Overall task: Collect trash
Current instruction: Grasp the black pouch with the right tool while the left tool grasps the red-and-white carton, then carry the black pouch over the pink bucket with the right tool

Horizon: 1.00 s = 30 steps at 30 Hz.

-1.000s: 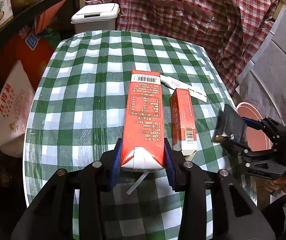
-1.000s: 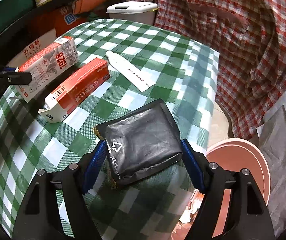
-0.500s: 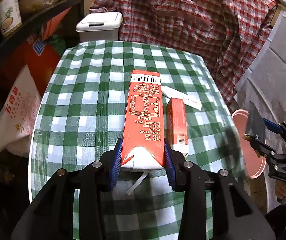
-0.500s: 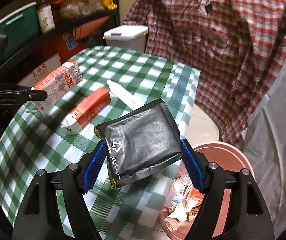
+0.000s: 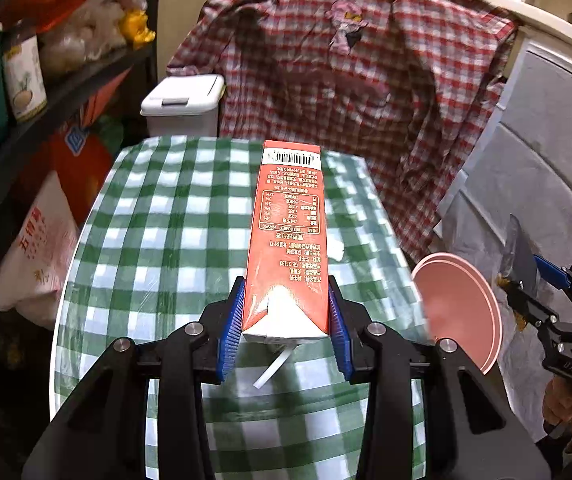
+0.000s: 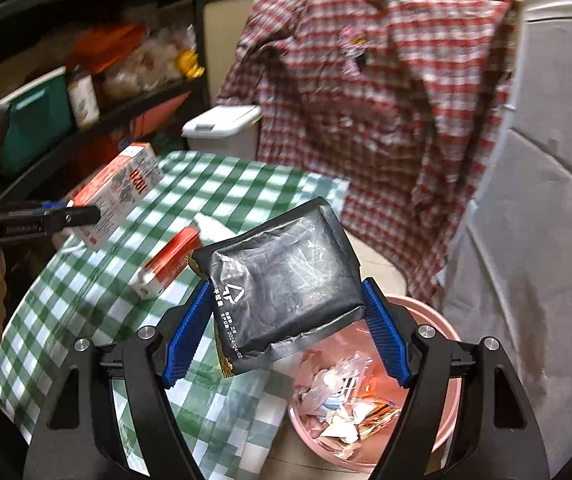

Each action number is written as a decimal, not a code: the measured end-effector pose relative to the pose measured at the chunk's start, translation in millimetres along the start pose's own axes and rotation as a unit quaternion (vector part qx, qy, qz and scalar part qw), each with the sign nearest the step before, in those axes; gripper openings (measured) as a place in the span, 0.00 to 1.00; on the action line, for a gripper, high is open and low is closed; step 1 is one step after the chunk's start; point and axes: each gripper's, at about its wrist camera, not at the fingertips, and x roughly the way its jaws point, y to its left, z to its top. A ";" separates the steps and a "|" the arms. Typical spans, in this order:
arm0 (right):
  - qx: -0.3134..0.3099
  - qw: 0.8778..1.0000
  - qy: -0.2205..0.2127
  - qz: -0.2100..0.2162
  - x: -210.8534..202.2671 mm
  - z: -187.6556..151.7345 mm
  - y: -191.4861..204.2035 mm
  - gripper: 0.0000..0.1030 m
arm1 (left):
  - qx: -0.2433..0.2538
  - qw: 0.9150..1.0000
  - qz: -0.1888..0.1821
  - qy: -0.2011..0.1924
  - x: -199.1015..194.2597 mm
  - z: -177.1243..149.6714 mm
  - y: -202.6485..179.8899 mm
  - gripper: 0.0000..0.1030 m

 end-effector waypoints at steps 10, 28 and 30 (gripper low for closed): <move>0.064 0.995 -0.039 -0.062 -29.6 -9.8 -46.3 0.72 | 0.012 0.999 -0.016 -0.047 -18.1 6.8 -37.7 0.37; 0.129 0.983 -0.065 -0.117 -47.0 -25.9 -105.5 0.72 | 0.035 0.998 -0.031 -0.052 0.8 7.2 -92.9 0.37; 0.130 0.983 -0.063 -0.117 -46.2 -26.7 -108.3 0.72 | 0.038 0.998 -0.032 -0.048 4.4 6.3 -96.4 0.37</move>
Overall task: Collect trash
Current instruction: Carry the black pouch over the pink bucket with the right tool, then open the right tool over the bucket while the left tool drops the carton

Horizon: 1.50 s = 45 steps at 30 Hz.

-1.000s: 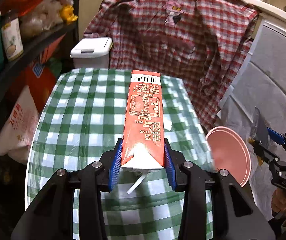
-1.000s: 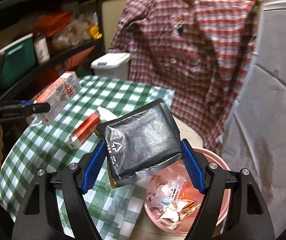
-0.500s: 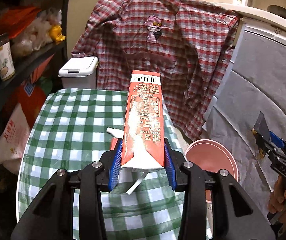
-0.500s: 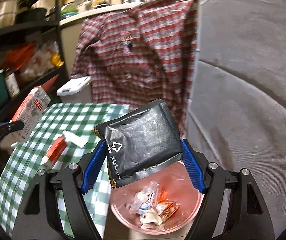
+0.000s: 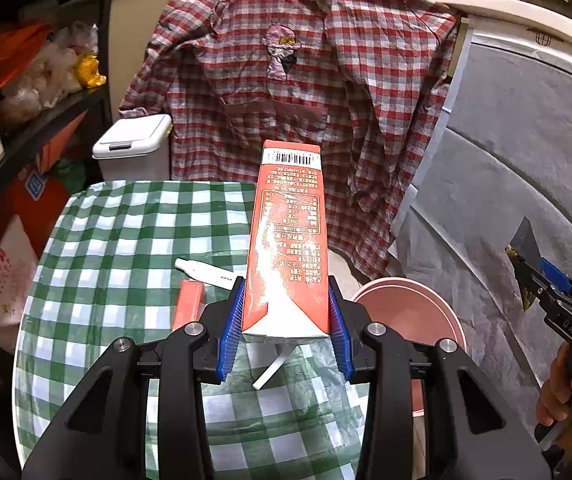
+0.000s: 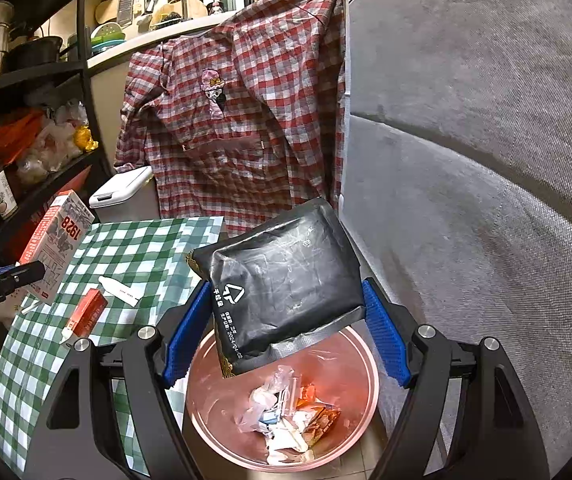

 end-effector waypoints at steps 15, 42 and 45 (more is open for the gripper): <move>-0.005 1.000 0.012 -0.007 7.5 -1.9 -4.1 0.72 | 0.011 0.999 -0.024 0.037 21.5 -6.0 -14.5 0.37; 0.001 0.999 0.042 -0.006 22.1 -1.0 -7.0 0.73 | 0.057 0.988 -0.102 0.097 56.3 -22.8 -82.8 0.37; 0.004 0.999 0.045 -0.010 23.8 -0.3 -7.7 0.79 | 0.073 0.985 -0.116 0.100 57.6 -24.0 -100.6 0.39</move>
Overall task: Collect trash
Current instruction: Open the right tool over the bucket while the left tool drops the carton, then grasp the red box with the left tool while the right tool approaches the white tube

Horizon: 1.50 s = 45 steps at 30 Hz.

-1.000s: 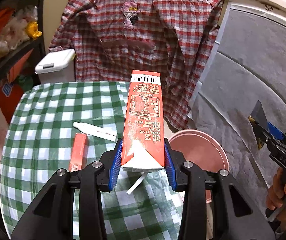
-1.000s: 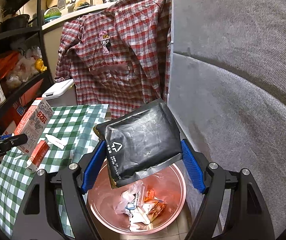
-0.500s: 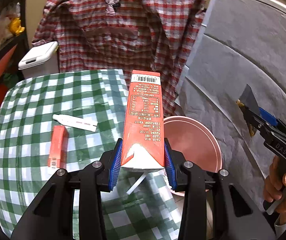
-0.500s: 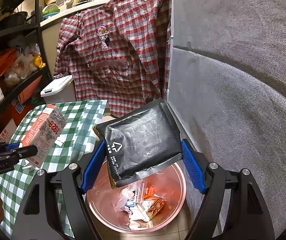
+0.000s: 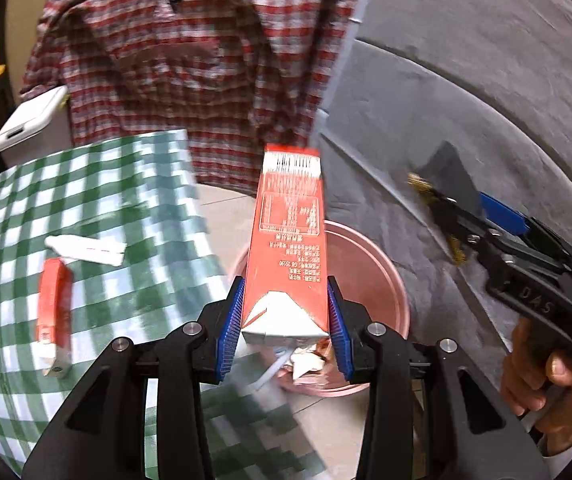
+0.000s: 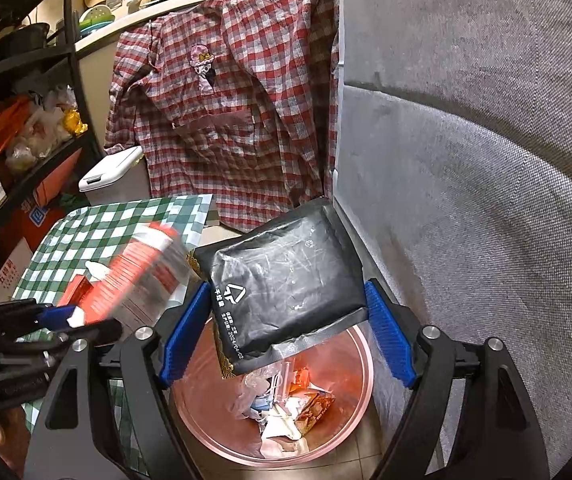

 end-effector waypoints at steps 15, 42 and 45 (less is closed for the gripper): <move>-0.003 1.000 -0.001 0.005 -0.2 1.3 9.4 0.80 | -0.001 1.000 0.010 -0.023 -20.4 0.2 12.1 0.46; -0.045 0.994 -0.036 0.092 4.8 -0.6 118.4 0.31 | -0.095 0.986 0.132 -0.025 -46.0 -32.9 181.0 0.45; -0.054 0.993 -0.025 0.100 16.8 -2.0 129.1 0.31 | -0.098 0.986 0.131 -0.010 -31.9 -36.9 190.8 0.45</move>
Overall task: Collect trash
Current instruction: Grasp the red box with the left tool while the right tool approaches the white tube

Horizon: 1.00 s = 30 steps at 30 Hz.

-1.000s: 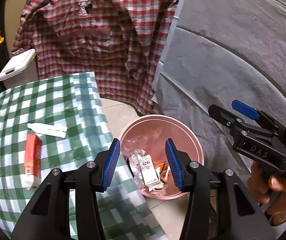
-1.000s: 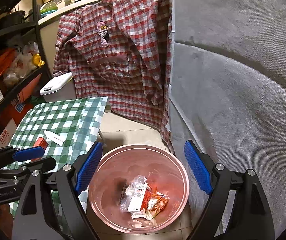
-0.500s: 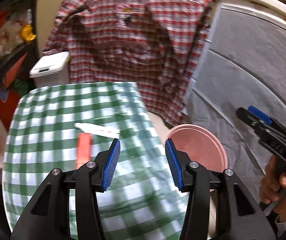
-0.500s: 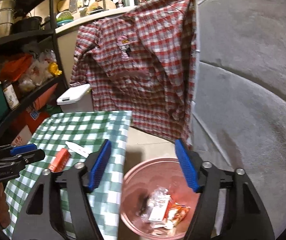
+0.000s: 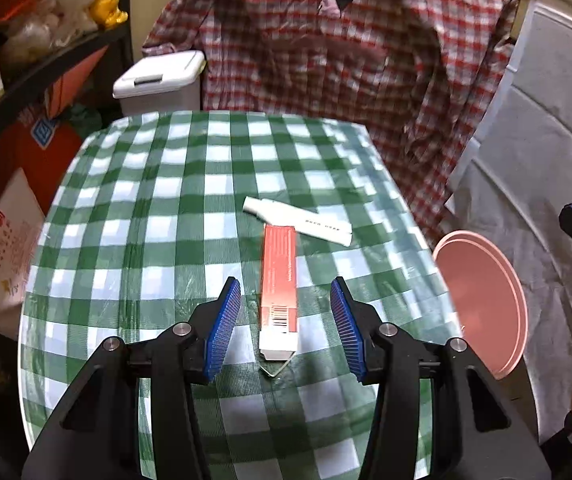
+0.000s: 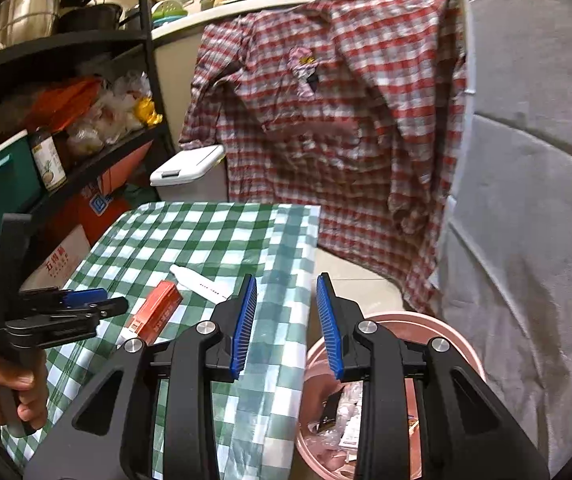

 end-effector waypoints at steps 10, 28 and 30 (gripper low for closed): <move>-0.026 0.999 0.033 0.032 48.0 -1.6 25.8 0.32 | 0.014 0.999 0.008 0.041 34.1 -8.4 2.9 0.45; -0.098 0.984 0.124 0.086 170.0 -7.8 87.2 0.43 | -0.065 0.995 0.041 0.061 25.2 -7.1 69.1 0.24; -0.110 0.981 0.132 0.090 182.3 -6.9 97.6 0.43 | -0.074 0.994 0.040 0.064 23.9 -8.2 77.6 0.24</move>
